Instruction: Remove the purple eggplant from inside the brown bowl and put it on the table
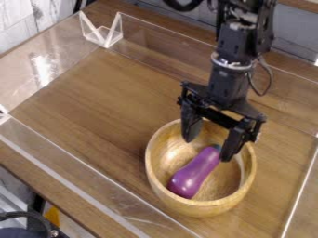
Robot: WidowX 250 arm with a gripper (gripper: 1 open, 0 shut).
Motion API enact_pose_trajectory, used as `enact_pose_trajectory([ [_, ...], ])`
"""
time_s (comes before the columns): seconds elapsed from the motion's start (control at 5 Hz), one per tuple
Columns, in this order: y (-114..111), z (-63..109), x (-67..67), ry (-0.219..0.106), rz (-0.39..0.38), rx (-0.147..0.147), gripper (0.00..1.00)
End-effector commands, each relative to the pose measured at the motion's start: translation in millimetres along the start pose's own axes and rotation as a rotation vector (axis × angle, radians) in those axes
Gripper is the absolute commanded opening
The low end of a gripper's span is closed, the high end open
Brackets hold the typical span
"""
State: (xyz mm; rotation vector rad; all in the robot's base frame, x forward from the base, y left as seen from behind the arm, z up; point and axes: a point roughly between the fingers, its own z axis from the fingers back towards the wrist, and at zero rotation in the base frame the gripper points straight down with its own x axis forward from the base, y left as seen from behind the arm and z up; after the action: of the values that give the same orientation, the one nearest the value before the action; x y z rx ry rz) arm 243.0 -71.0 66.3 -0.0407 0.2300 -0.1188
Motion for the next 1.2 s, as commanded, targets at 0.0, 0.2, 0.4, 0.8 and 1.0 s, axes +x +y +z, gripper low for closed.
enact_pose_trajectory([
  [0.0, -4, 1.4, 4.7, -0.025, -0.013, 0.006, 1.00],
  [0.2, -6, -6.0, 8.2, -0.014, -0.013, 0.015, 1.00],
  [0.4, -6, -12.6, 12.0, -0.001, -0.010, 0.020, 1.00],
  [0.8, -4, -8.6, 13.5, -0.010, -0.009, 0.030, 0.00],
  [1.0, -5, 2.2, 9.2, -0.029, -0.008, 0.038, 0.00],
])
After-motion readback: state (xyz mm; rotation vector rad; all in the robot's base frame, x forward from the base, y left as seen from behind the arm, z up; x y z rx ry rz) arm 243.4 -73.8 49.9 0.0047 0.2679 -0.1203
